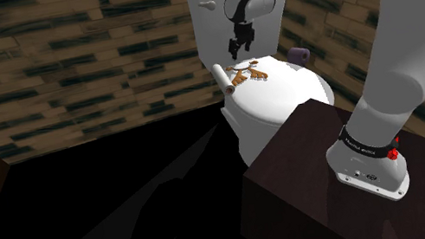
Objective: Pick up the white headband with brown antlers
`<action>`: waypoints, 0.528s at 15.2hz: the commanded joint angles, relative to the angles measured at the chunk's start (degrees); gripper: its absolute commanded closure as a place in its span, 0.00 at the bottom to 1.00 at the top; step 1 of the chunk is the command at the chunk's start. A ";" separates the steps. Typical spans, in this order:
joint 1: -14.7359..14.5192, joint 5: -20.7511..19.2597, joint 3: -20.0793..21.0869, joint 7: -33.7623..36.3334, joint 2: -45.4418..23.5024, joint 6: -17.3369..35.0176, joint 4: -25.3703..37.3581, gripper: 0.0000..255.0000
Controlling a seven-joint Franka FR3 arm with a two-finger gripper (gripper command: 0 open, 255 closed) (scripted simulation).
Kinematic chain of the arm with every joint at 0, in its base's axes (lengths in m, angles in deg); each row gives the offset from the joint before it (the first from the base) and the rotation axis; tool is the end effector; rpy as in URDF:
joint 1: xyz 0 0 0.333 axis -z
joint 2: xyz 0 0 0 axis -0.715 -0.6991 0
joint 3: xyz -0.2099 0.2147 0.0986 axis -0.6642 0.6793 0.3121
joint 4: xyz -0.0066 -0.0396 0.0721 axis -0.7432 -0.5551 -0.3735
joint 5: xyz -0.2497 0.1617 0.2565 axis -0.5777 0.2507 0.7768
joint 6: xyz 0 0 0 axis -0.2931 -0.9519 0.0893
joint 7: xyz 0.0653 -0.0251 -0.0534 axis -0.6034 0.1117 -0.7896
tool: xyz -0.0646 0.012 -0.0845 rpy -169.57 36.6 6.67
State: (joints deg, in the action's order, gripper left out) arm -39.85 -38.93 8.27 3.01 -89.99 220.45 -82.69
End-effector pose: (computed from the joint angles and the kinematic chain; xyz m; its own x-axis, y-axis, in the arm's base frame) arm 0.5569 -0.2071 0.2859 0.9906 -0.0835 0.1079 -0.0895 -0.9946 0.0521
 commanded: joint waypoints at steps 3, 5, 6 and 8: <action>2.35 2.16 1.10 -2.71 -9.24 1.20 7.60 0.00; 3.55 2.84 1.65 -3.70 -13.74 1.37 11.78 0.00; 4.14 3.10 1.90 -4.12 -16.01 1.35 14.00 0.00; 5.31 3.47 2.39 -4.80 -20.59 1.10 18.73 0.00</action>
State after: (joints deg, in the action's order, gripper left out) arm -35.17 -35.65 10.44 -1.33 -108.42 221.82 -66.30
